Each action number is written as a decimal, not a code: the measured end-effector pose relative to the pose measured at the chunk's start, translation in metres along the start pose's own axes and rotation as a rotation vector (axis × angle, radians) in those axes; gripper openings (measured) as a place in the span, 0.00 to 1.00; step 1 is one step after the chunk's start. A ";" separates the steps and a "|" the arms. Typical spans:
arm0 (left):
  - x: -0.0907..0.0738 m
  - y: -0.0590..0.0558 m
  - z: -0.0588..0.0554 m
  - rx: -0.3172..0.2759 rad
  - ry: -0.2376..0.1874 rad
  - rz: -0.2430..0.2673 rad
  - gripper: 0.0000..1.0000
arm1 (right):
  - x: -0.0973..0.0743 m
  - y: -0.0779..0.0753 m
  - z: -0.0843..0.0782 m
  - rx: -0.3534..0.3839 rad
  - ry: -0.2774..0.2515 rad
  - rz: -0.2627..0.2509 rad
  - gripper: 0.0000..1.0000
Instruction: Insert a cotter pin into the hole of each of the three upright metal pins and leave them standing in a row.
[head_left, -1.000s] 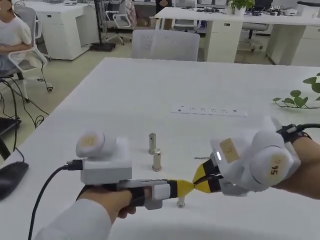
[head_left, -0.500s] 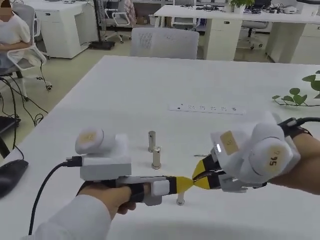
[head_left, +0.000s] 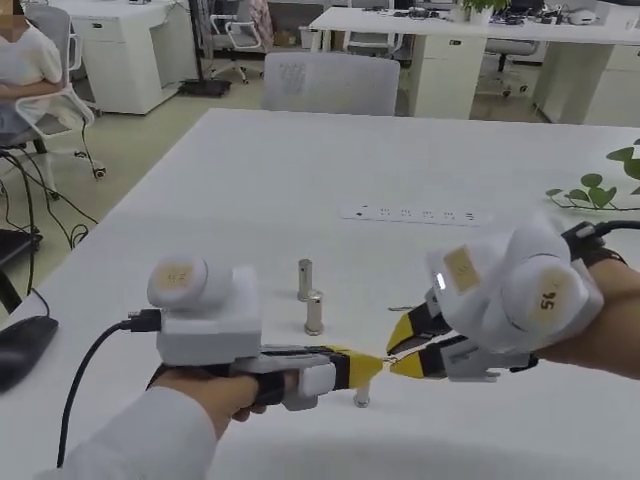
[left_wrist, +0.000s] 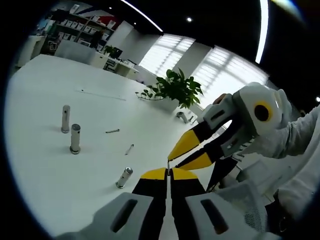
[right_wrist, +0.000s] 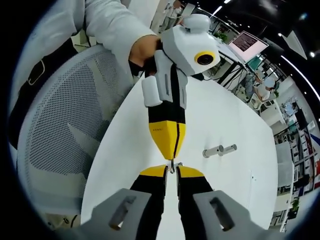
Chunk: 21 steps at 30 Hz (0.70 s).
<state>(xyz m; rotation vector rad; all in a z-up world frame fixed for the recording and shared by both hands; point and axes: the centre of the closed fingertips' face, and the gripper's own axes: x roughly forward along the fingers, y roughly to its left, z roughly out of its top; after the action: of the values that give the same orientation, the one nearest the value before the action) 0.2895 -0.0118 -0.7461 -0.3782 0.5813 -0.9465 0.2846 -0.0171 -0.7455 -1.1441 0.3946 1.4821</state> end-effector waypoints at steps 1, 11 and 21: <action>0.000 -0.001 0.000 0.015 0.005 -0.001 0.00 | -0.001 0.000 0.000 0.014 -0.006 0.005 0.09; -0.004 -0.007 -0.003 0.206 0.024 -0.029 0.00 | -0.002 0.003 0.000 0.074 -0.027 0.046 0.10; -0.008 -0.014 -0.013 0.362 0.060 -0.073 0.00 | -0.002 0.017 0.001 0.152 -0.070 0.120 0.10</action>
<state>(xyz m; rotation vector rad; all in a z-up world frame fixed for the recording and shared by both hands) 0.2689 -0.0138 -0.7460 -0.0469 0.4403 -1.1129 0.2690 -0.0224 -0.7488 -0.9597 0.5264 1.5636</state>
